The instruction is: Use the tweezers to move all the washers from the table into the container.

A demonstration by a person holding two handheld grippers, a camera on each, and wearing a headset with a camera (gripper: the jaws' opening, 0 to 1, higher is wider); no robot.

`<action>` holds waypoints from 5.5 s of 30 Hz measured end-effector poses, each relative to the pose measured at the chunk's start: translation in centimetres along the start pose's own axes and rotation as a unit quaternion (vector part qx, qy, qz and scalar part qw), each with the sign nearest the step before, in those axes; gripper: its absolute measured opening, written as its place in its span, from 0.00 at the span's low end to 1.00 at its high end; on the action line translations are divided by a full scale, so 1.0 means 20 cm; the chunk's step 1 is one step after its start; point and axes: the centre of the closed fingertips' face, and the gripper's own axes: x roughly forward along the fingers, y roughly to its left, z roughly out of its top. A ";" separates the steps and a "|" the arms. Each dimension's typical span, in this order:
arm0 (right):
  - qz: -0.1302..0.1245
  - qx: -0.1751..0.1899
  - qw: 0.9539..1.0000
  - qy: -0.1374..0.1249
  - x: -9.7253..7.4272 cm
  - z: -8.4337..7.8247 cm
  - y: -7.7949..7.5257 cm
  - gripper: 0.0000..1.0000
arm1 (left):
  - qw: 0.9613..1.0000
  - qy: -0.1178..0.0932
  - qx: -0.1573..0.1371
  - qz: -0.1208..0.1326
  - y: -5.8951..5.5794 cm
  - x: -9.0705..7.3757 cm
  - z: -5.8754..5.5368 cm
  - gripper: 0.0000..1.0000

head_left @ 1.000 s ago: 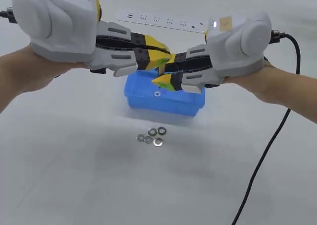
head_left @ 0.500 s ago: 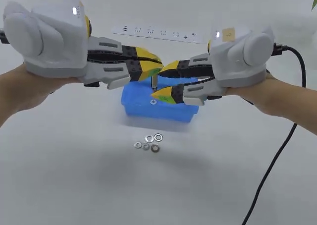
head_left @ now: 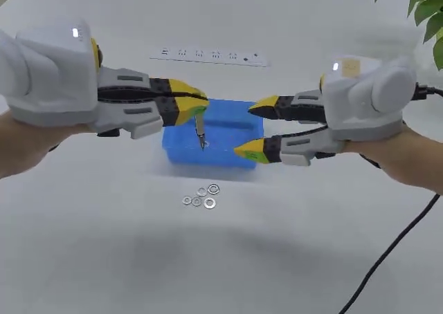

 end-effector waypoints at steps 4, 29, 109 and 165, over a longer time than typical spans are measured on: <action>-0.003 -0.003 1.000 0.002 -0.04 -0.02 0.06 0.52 | 1.000 0.005 0.007 -0.002 -0.05 0.00 0.01 0.05; -0.004 -0.008 0.999 0.046 -0.21 -0.26 0.46 0.97 | 0.999 0.029 -0.006 0.021 -0.32 -0.07 -0.16 0.05; 0.027 0.105 0.992 0.058 -0.07 -0.37 0.52 0.94 | 0.997 0.054 -0.037 -0.033 -0.30 0.06 -0.38 0.05; 0.169 -0.042 0.981 0.088 0.36 -0.32 0.43 0.12 | 0.992 0.092 -0.022 -0.079 -0.35 0.08 -0.42 0.05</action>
